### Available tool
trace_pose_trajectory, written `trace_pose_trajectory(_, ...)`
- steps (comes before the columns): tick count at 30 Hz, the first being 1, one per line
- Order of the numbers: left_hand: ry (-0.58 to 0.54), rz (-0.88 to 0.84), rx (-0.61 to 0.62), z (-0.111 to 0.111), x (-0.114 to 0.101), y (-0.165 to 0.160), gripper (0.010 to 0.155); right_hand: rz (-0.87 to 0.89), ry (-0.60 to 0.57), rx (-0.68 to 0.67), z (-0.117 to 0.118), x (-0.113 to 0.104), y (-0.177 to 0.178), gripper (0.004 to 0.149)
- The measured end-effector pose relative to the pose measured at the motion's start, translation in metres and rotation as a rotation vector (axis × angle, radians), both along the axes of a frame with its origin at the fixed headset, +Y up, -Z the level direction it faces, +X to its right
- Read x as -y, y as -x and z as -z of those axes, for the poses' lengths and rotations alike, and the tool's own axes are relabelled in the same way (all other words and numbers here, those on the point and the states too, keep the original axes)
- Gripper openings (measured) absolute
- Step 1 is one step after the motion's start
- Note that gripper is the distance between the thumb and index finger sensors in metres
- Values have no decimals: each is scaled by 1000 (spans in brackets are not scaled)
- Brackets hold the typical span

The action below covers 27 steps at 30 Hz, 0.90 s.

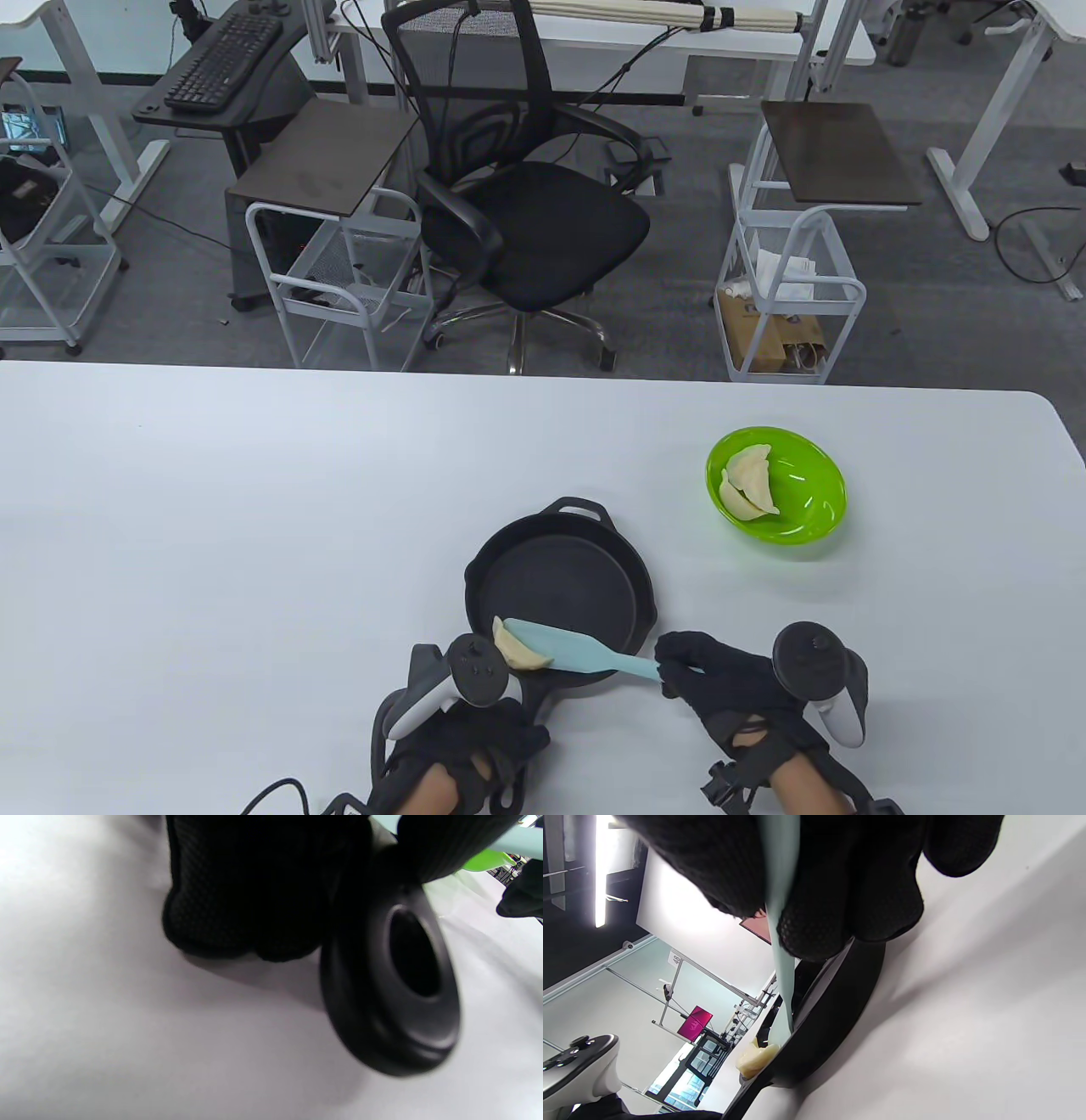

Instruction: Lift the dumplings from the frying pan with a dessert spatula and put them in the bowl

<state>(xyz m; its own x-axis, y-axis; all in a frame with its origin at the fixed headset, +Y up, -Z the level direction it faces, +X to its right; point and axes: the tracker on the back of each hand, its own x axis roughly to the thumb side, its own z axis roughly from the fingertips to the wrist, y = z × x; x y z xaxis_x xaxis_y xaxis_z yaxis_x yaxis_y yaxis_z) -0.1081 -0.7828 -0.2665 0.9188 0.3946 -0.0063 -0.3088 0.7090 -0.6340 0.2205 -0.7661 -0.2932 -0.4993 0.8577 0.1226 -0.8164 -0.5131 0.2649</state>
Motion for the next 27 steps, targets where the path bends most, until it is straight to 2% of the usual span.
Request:
trace_pose_trajectory(10, 7, -6, 1, 1, 0, 1, 63, 144, 236, 18, -1, 24, 6, 45)
trace_pose_trajectory(27, 14, -3, 3, 1, 0, 1, 64, 281, 342, 53, -5, 36, 13, 47)
